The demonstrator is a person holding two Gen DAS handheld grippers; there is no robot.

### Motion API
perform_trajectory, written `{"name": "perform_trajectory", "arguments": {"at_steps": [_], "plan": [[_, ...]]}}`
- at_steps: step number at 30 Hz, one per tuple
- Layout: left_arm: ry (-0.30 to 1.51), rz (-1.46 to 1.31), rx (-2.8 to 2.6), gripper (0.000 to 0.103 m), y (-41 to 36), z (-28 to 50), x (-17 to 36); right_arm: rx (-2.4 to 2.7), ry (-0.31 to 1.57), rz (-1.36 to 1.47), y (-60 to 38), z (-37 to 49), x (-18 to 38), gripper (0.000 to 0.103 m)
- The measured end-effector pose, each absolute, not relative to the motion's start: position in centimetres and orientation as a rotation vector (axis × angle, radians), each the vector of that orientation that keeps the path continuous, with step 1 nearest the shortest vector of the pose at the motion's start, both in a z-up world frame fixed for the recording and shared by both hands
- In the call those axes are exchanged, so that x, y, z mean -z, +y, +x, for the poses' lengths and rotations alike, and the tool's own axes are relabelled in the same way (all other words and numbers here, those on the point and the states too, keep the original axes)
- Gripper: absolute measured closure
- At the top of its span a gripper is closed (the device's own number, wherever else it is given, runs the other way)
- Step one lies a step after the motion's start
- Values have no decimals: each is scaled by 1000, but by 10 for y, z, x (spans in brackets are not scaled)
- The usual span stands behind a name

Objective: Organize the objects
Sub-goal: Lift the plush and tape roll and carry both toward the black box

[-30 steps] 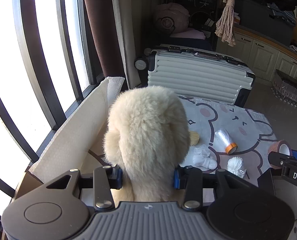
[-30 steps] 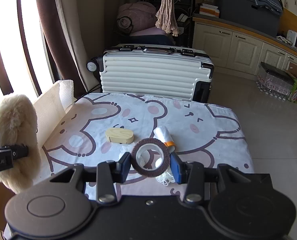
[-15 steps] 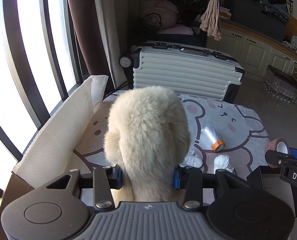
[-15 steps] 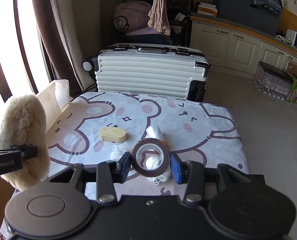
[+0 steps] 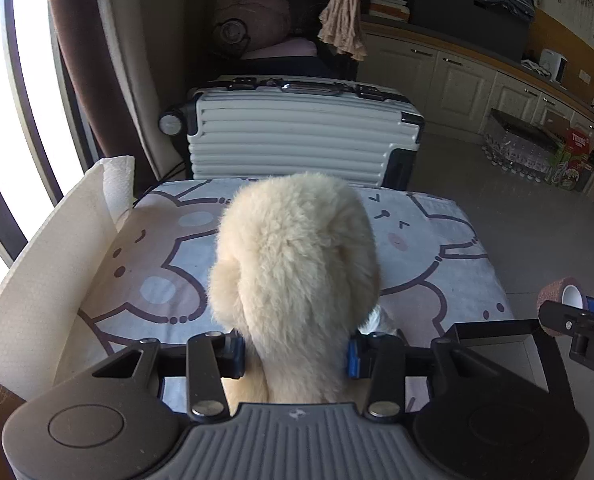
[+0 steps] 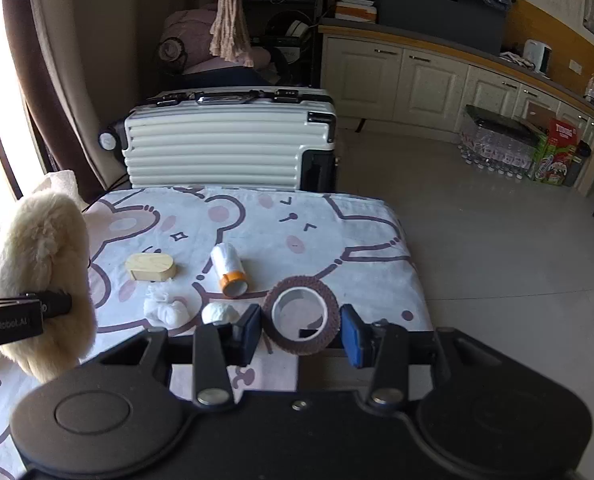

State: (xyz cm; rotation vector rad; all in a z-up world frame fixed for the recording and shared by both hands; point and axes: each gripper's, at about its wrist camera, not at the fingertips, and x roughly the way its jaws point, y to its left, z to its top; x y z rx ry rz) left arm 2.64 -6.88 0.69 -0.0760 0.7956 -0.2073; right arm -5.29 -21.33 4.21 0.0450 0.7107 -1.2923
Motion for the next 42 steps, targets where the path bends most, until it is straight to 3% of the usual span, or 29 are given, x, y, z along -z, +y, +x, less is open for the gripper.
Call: {"name": "perform_trajectory", "arguments": {"at_steps": [18,42], "plan": [[802,-56,338,59,-161,26,-7,1411,685,105,-238,-133,-53,60],[874,-104,477,59,-220,32,3,1436,765,198,-272,-156,-25,60]]}}
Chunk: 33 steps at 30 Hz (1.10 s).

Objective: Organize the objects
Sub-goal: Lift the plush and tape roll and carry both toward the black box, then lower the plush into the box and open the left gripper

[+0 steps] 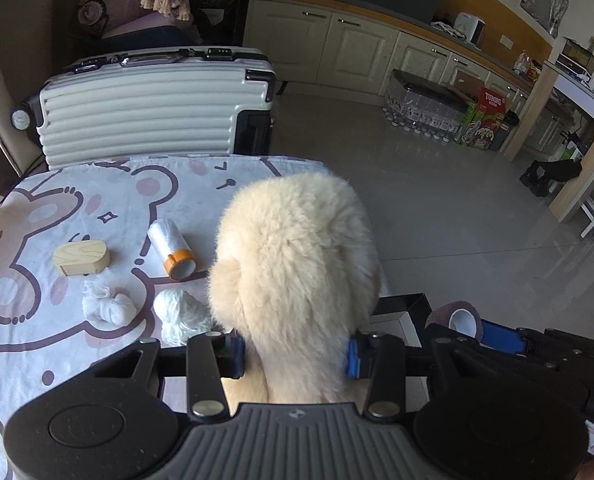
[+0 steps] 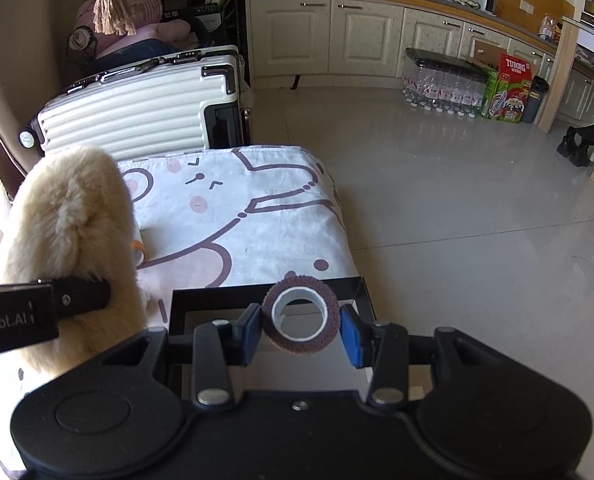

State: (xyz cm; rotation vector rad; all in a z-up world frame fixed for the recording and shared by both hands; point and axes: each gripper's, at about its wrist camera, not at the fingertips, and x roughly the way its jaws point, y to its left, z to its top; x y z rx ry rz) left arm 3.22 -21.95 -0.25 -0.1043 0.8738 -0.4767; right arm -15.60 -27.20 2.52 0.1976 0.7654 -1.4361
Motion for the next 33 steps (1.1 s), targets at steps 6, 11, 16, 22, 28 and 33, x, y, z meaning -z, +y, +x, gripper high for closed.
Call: {"name": "perform_trajectory", "arguments": {"at_steps": [6,11,16,22,28,33], "plan": [[928,-77,512,59,-248,33,18,1457,787,231,-281,-169,-20,60],[981,-77,521,59,-264,39,33,1473,801,247,-289,-178,-16,60],[1032,-99,540,59,-275,48,49,1479,826,265,-296,-185,-10,60],[1104,-99,551,59,-285,59,69,1491,847,290,-306,-192,-4,60],[1194,-84,513,58,-283,67,93,1475,887,313,-312,-190,4,60],[1235,-98,489,58,-279,69,103,1442,932,329,-313,-187,12,60]]}}
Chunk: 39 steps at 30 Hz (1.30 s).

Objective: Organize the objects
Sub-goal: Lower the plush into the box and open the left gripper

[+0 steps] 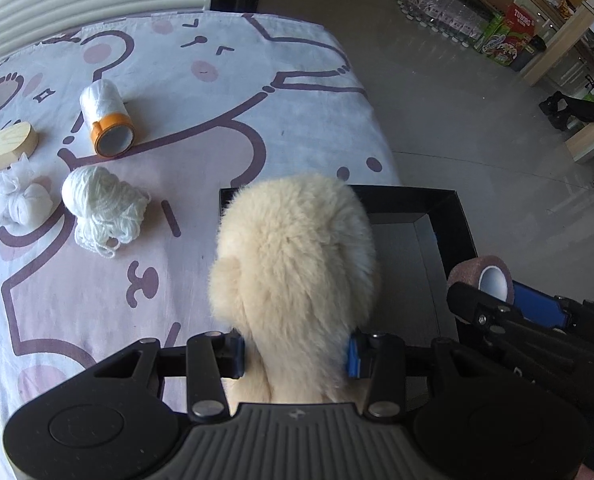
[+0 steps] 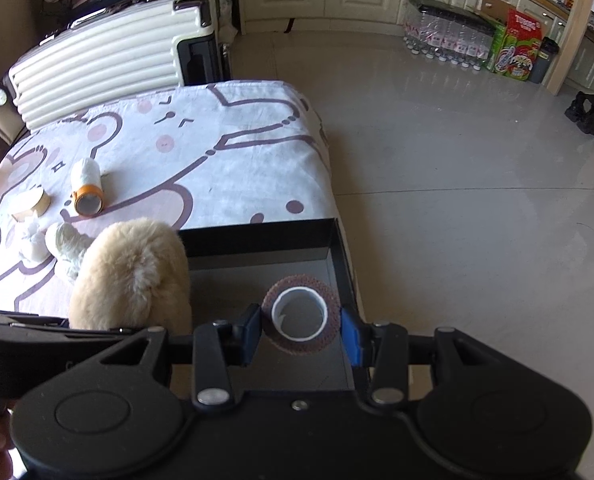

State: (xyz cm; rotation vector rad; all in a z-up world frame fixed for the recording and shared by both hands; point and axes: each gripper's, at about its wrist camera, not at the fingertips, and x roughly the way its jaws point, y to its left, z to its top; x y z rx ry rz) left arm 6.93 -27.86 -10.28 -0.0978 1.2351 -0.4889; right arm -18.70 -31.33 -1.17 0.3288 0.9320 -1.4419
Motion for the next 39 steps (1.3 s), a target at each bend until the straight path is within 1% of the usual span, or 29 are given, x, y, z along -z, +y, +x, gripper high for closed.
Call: {"name": "perform_trajectory", "arguments": {"at_steps": [6,11,13,20,21,22,23,24,26,34,39], "plan": [[1290,-130,490,58,-279,66,113,1432,958,381,-316,-188,21,60],[1261,-116,492,57,-282,65,113,1430,969,406,-317,-190,26,60],[1245,-97,482,53,-284,65,112,1436,975,405,-317,-190,27,60],[1191,-82,492,48,-280,67,93,1457,959,468,-320,-198,30,60],[1177,-82,496,42,-279,66,88,1458,958,478,-321,-199,31,60],[1154,-69,491,32,-278,65,83,1459,959,489,-322,-199,33,60],[1123,-40,478,28,-278,64,78,1462,960,498,-322,-199,34,60],[1094,-9,466,26,-278,63,73,1462,964,507,-323,-200,36,60],[1062,26,460,26,-276,63,69,1457,975,520,-324,-199,40,60],[1109,31,441,26,-262,71,78,1390,1067,551,-325,-186,59,60],[1129,64,439,26,-261,71,84,1376,1093,598,-325,-186,68,59]]}}
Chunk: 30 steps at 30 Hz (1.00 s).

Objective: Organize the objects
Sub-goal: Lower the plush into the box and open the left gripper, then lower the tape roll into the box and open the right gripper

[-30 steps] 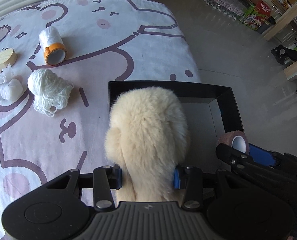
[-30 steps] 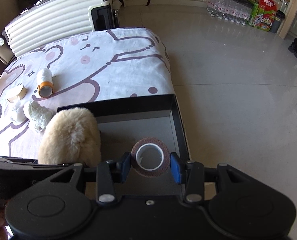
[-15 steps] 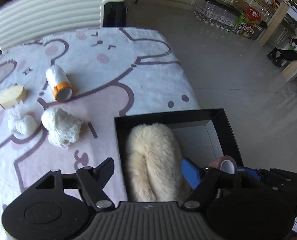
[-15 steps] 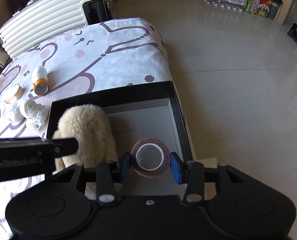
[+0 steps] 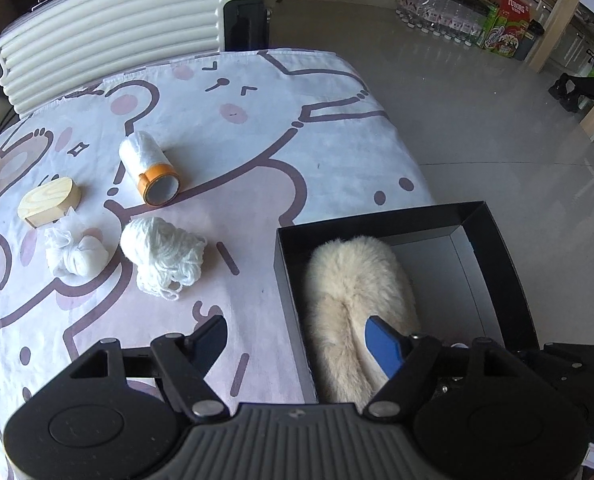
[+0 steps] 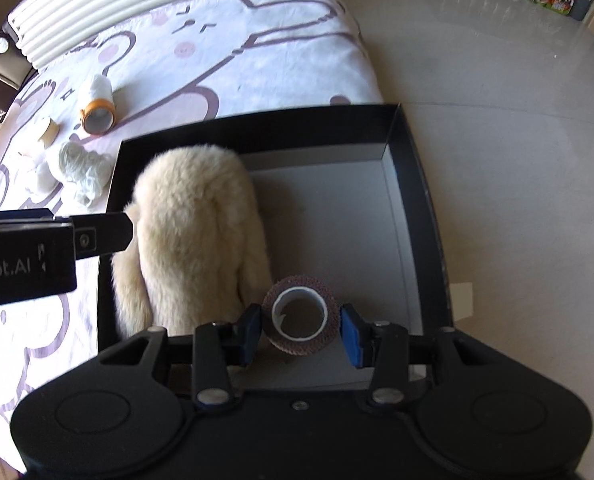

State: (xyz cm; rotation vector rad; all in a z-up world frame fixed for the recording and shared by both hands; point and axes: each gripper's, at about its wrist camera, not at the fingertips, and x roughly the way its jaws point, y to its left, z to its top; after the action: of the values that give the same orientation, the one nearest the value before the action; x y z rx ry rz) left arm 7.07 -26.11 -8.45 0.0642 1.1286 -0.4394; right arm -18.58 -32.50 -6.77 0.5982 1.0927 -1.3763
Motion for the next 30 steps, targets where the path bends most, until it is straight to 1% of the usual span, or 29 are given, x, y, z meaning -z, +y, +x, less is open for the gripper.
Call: {"name": "perform_trajectory", "arguments": {"at_steps": [4,6,8,18,24,26,30], "plan": [[1130,72,436,26,-261,71,85,1389,1116,589,-323,-185,70,58],[1131,75,431,26,-260,71,86,1401,1104,585,-322,-186,68,52],[1132,83,422,26,-259,71,86,1411,1095,575,-322,-186,66,43],[1129,103,402,24,-256,67,84,1444,1064,534,-316,-184,52,38],[1113,104,384,22,-250,63,78,1470,1034,474,-310,-179,41,30],[1106,105,375,21,-247,62,75,1486,1018,452,-307,-178,36,25],[1090,111,358,21,-240,59,70,1512,975,420,-301,-175,26,23]]}}
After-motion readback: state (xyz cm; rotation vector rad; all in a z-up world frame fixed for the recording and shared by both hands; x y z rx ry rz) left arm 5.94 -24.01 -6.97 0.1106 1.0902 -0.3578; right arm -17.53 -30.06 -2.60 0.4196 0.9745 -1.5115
